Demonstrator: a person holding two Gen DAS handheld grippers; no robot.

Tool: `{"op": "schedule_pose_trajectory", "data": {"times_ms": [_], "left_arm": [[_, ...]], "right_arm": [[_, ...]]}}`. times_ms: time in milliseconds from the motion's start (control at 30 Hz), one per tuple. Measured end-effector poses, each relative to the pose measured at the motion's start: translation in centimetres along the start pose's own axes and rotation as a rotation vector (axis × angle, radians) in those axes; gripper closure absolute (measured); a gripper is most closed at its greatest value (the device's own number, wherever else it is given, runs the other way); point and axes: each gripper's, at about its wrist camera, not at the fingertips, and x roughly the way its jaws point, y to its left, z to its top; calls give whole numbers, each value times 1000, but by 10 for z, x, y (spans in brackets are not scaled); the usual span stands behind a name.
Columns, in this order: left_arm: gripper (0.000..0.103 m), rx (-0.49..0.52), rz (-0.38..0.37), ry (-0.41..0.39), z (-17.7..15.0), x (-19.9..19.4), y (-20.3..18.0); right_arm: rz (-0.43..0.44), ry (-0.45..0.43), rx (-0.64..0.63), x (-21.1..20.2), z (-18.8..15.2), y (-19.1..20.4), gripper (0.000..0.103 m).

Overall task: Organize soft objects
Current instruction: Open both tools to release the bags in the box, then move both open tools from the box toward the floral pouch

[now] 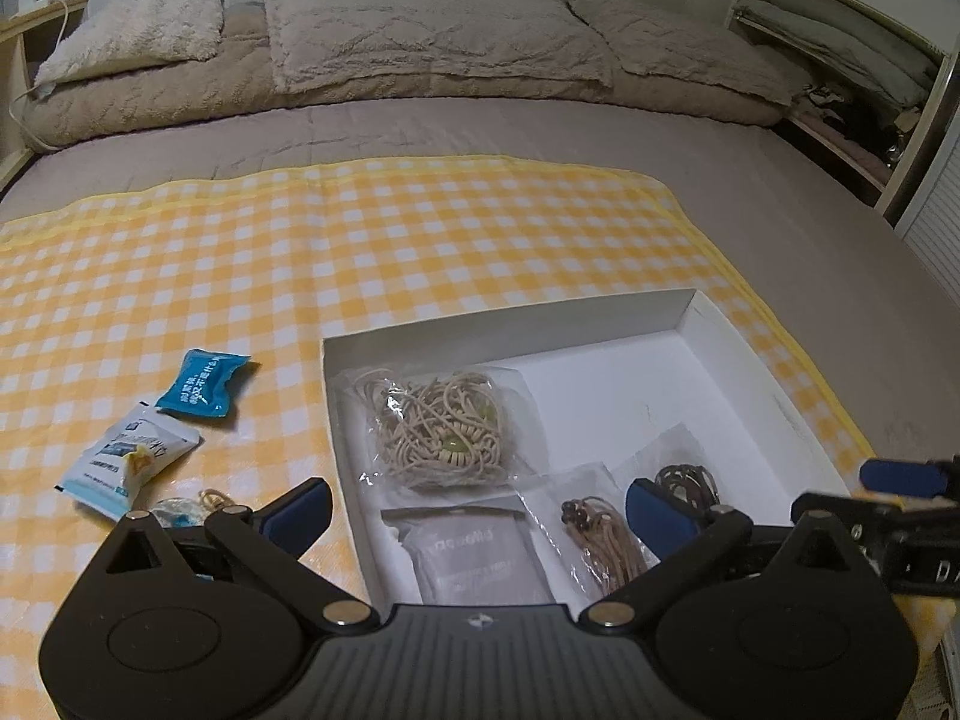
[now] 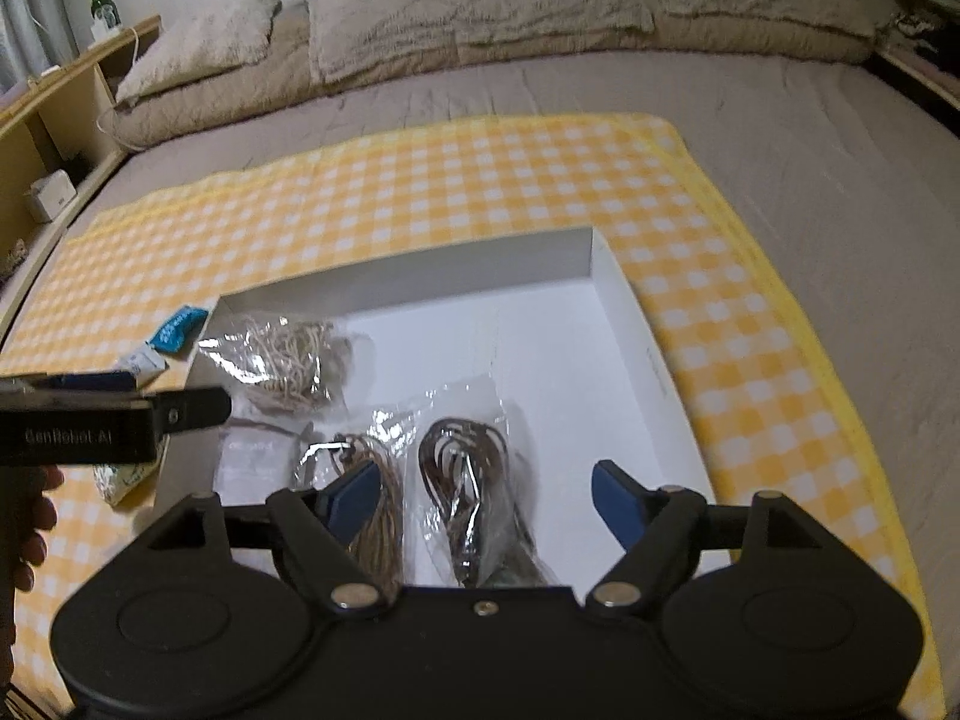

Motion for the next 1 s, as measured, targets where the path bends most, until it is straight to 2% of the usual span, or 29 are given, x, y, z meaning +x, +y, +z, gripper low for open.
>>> {"op": "schedule_pose_trajectory", "data": {"times_ms": [233, 400, 467, 700, 1000], "left_arm": [[0, 17, 14, -5, -7, -15, -5], [0, 33, 14, -9, -12, -25, -8], [0, 33, 11, -15, -14, -29, -8], [0, 31, 35, -39, -18, -44, 1], [0, 18, 125, -116, -19, -71, 38]], "right_arm": [[-14, -42, -14, -12, -1, -3, 19], [-27, -85, -50, -19, -4, -2, 2], [-33, -103, -63, -23, -5, -1, 0], [-39, -139, -90, -28, -5, 2, 0], [-7, -163, -121, -28, -1, 18, 0]]}}
